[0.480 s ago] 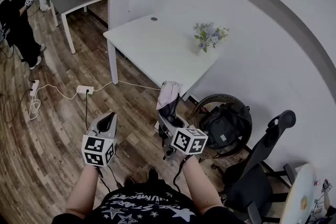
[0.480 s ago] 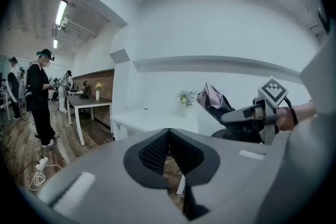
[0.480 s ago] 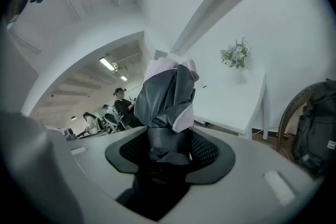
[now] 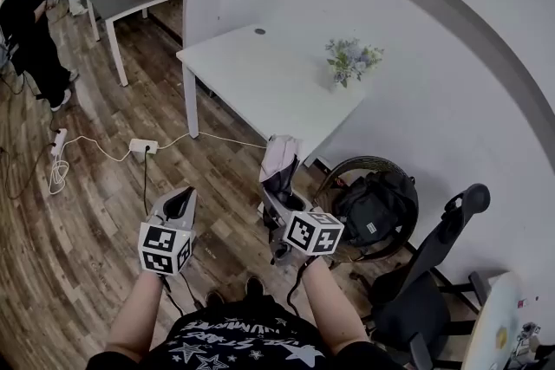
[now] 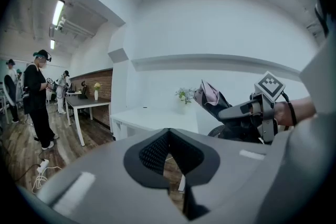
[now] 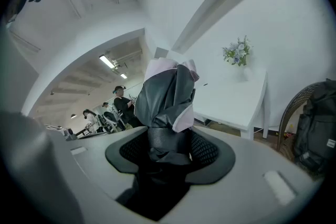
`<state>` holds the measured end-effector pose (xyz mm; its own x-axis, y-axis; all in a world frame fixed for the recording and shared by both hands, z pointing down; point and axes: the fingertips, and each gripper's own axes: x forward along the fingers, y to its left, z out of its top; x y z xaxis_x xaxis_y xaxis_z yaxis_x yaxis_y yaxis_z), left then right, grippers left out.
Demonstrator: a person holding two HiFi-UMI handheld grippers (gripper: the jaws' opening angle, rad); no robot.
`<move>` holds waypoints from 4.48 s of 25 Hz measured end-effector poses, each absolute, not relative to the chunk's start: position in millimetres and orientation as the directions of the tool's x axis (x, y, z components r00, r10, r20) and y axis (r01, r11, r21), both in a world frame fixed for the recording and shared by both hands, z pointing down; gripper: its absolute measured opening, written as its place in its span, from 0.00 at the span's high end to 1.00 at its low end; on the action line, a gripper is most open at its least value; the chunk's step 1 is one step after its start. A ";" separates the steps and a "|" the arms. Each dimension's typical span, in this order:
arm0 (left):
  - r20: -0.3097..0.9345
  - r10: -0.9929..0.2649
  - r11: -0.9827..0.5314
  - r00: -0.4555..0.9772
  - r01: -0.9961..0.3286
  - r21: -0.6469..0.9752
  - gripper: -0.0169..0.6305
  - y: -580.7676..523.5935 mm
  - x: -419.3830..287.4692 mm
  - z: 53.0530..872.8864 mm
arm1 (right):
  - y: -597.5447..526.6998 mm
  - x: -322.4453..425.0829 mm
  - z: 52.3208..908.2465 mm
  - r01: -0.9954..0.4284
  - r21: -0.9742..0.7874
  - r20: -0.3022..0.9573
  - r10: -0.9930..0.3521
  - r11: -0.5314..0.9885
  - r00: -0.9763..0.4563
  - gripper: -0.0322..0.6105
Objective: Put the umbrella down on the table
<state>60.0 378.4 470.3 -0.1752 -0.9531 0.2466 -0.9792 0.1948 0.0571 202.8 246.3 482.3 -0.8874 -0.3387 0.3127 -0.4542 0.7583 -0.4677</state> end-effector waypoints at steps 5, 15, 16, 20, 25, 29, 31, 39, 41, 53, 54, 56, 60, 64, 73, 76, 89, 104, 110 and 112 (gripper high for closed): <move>0.247 -0.948 0.227 -0.201 -0.970 0.081 0.97 398.3 42.0 473.3 | 258.6 196.8 490.9 -0.477 -0.462 0.326 -0.357 0.748 -0.875 0.58; 0.257 -0.939 0.276 -0.227 -0.946 0.171 0.97 421.0 0.0 480.4 | 253.3 180.6 505.4 -0.505 -0.478 0.351 -0.371 0.719 -0.860 0.58; 0.259 -0.940 0.270 -0.223 -0.949 0.165 0.97 418.1 -2.9 480.1 | 248.2 176.4 505.2 -0.505 -0.478 0.348 -0.374 0.719 -0.860 0.58; 0.269 -0.938 0.263 -0.217 -0.953 0.150 0.97 398.2 -17.5 483.3 | 221.3 153.8 508.0 -0.500 -0.488 0.336 -0.375 0.715 -0.864 0.58; 0.284 -0.933 0.265 -0.219 -0.955 0.135 0.97 354.6 -46.2 494.3 | 171.8 117.6 528.3 -0.485 -0.527 0.343 -0.347 0.698 -0.873 0.58; 0.281 -0.929 0.295 -0.241 -0.941 0.167 0.97 314.5 -84.6 492.4 | 128.9 82.2 531.5 -0.478 -0.544 0.349 -0.332 0.689 -0.876 0.58; 0.283 -0.930 0.285 -0.235 -0.947 0.150 0.97 289.1 -98.7 489.3 | 102.4 66.4 531.1 -0.479 -0.550 0.345 -0.337 0.684 -0.876 0.58; 0.282 -0.941 0.226 -0.186 -0.967 0.116 0.97 167.9 -135.7 477.6 | -12.3 21.3 543.7 -0.493 -0.586 0.359 -0.340 0.643 -0.869 0.58; 0.277 -0.945 0.211 -0.174 -0.971 0.112 0.97 139.2 -143.3 475.2 | -39.6 13.1 548.3 -0.501 -0.594 0.364 -0.345 0.629 -0.865 0.58; 0.252 -0.954 0.192 -0.161 -0.976 0.102 0.97 30.6 -178.8 472.4 | -130.3 -14.0 572.5 -0.550 -0.625 0.419 -0.357 0.554 -0.835 0.58; 0.255 -0.955 0.181 -0.149 -0.978 0.105 0.97 25.3 -178.9 473.6 | -132.4 -14.6 573.5 -0.553 -0.628 0.422 -0.358 0.547 -0.833 0.58; 0.262 -0.958 0.147 -0.114 -0.983 0.110 0.97 12.5 -177.8 476.1 | -138.1 -15.4 576.0 -0.563 -0.627 0.428 -0.365 0.538 -0.827 0.58; 0.270 -0.962 0.062 -0.029 -0.991 0.116 0.97 -20.1 -176.6 480.9 | -152.2 -18.0 581.2 -0.589 -0.620 0.441 -0.390 0.519 -0.808 0.58; 0.280 -0.959 -0.011 0.047 -0.992 0.128 0.97 -63.2 -185.0 488.5 | -174.4 -20.6 586.2 -0.630 -0.612 0.458 -0.435 0.479 -0.776 0.58; 0.308 -0.913 -0.239 0.268 -0.962 0.130 0.97 -189.6 -202.5 494.8 | -250.1 -17.3 602.3 -0.742 -0.601 0.519 -0.560 0.298 -0.646 0.58; 0.308 -0.897 -0.291 0.316 -0.948 0.126 0.97 -226.0 -211.7 492.9 | -271.5 -22.4 604.2 -0.762 -0.598 0.531 -0.589 0.250 -0.610 0.58; 0.317 -0.818 -0.461 0.481 -0.876 0.141 0.97 -353.5 -222.7 501.0 | -365.9 -33.8 618.8 -0.870 -0.493 0.631 -0.681 0.016 -0.370 0.57; 0.365 -0.759 -0.499 0.539 -0.842 0.205 0.97 -430.3 -216.1 551.4 | -439.4 2.4 661.6 -0.930 -0.339 0.747 -0.641 -0.141 -0.176 0.57; 0.376 -0.748 -0.495 0.547 -0.837 0.232 0.97 -434.4 -209.4 563.4 | -458.8 14.5 668.9 -0.947 -0.286 0.775 -0.616 -0.146 -0.139 0.57; 0.383 -0.743 -0.496 0.549 -0.836 0.234 0.97 -433.7 -207.6 566.1 | -461.9 15.3 671.8 -0.949 -0.281 0.783 -0.605 -0.144 -0.140 0.57</move>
<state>-207.6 -433.7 566.1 0.5486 -0.7431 0.3832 -0.8360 -0.4965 0.2339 15.3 -461.9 671.8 -0.1398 -0.6055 0.7835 -0.9488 -0.1443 -0.2808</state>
